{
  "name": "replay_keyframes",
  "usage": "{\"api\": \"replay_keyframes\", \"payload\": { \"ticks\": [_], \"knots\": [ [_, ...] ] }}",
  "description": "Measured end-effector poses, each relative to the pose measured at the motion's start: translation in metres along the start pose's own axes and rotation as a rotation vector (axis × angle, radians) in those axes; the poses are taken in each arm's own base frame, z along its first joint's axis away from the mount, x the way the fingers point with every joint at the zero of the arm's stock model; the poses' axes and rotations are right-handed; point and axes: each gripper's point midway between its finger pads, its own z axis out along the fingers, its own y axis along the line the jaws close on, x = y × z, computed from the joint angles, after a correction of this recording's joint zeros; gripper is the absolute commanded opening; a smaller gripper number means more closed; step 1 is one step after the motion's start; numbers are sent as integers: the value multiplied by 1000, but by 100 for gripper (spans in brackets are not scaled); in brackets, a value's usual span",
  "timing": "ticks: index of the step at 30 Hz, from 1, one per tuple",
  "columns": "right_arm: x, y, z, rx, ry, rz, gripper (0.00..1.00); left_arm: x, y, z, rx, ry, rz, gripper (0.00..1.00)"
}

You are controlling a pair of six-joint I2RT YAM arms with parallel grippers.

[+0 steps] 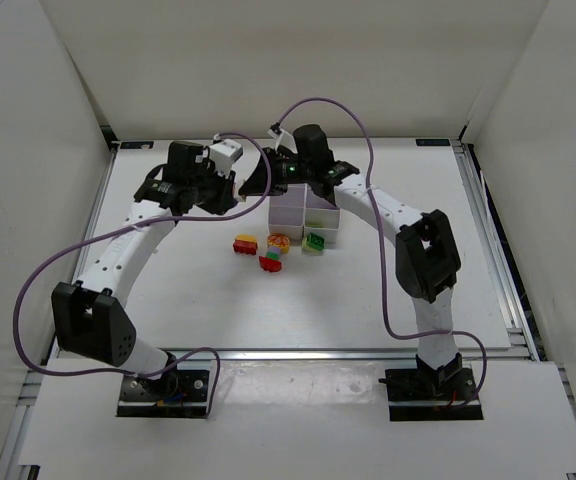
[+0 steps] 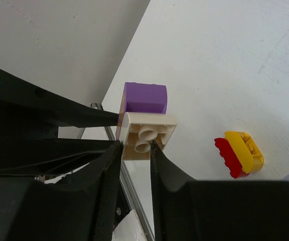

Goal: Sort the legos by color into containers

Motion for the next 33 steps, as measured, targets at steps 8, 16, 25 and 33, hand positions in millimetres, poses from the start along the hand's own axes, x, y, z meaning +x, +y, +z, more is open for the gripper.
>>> {"api": "replay_keyframes", "payload": {
  "ticks": [8,16,25,33],
  "knots": [
    [0,0,0,0,-1,-1,0,1,0,1,0,4,-1,10],
    [-2,0,1,-9,-10,-24,0,0,3,1,-16,3,-3,10],
    [3,-6,-13,-5,-25,-24,0,4,-5,3,-7,-2,-12,10],
    [-5,-11,-38,3,-47,-20,0,7,25,-2,-93,-12,-67,10]
  ]
}}
